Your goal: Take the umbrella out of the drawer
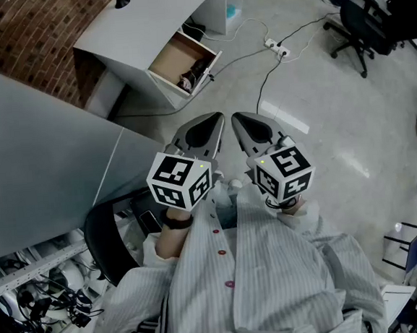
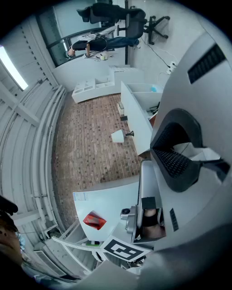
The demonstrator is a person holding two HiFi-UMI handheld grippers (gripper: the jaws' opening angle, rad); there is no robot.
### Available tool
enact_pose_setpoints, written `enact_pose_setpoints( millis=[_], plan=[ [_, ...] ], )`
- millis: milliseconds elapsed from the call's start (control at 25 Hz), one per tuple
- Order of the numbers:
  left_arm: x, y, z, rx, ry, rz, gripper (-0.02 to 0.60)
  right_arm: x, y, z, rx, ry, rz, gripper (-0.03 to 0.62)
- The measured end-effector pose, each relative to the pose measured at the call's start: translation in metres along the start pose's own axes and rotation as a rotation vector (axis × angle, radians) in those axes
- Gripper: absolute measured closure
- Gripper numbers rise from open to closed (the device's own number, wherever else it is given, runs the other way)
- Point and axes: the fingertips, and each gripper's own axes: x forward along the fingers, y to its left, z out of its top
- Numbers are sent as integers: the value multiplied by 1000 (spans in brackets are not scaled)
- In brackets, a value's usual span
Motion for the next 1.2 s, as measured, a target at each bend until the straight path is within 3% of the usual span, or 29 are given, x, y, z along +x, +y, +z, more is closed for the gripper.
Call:
enact_pose_setpoints(
  millis=[720,1200],
  plan=[
    [0,-12,-10,-4,-14,37,572,-14,-5,-12,-21,4,13,560],
    [48,48,7,-17,-5,56,572,52,-45,-2,4,39,23,560]
  ],
)
